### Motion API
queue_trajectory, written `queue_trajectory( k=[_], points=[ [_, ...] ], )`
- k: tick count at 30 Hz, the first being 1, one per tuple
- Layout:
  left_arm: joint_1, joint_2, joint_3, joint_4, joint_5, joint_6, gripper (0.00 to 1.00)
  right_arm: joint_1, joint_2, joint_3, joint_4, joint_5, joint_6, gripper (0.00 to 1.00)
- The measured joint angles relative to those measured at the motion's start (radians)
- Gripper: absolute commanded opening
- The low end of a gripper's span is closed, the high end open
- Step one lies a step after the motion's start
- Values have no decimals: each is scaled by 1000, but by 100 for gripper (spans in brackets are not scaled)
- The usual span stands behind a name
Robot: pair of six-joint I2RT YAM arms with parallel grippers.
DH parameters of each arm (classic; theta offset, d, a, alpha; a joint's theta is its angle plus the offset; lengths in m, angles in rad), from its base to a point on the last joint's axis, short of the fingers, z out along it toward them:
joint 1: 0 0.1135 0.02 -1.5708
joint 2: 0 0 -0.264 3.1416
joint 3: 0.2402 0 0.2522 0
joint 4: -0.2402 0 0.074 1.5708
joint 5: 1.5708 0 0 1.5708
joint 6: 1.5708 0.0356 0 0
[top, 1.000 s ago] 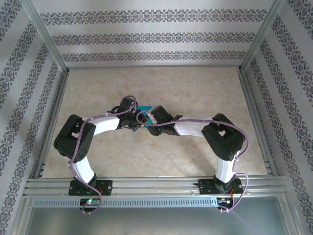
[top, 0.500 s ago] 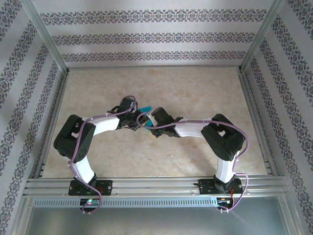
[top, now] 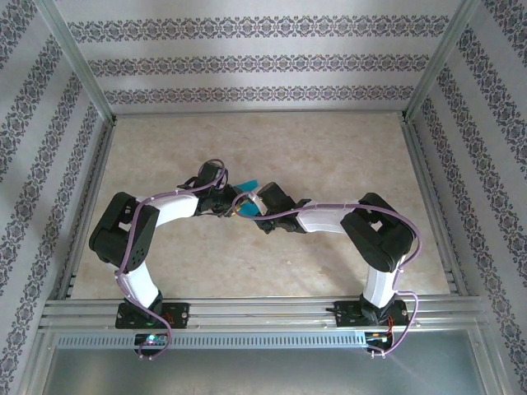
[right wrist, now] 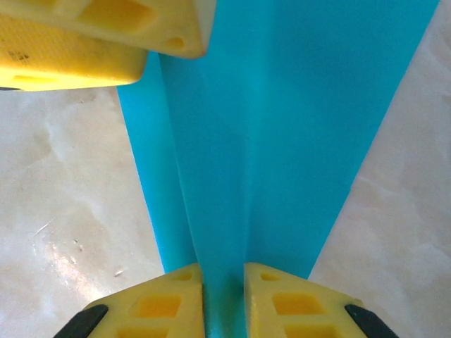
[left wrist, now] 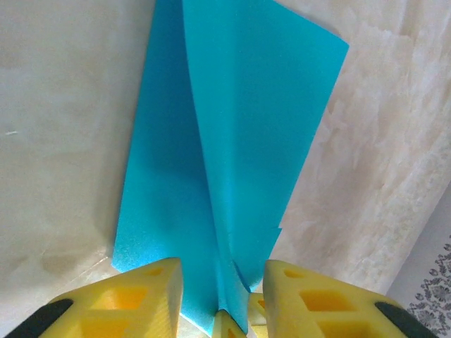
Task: Fold a paper plane with a square sheet of paper (pick it up from the middle)
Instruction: Fourth fold the wing at the center of the table.
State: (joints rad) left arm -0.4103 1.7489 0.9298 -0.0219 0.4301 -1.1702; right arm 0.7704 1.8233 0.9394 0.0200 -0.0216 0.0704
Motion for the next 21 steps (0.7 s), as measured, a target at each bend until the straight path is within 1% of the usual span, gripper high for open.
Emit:
queue_trajectory(
  k=[4,11,13,17,21],
  points=[
    [0,14,29,-8,13,11,40,0,-1,0,0,-11,-3,22],
    [0,51,61,-21,30,26,35,0,-4,-4,0,-29,-18,22],
    [0,62,63,-24,34,30,31,0,-7,-7,0,-32,-18,22],
    [0,72,63,-35,38,42,15,-1,-11,-9,1,-39,-18,26],
    [0,72,64,-39,40,44,7,-2,-11,-10,0,-39,-9,30]
  ],
)
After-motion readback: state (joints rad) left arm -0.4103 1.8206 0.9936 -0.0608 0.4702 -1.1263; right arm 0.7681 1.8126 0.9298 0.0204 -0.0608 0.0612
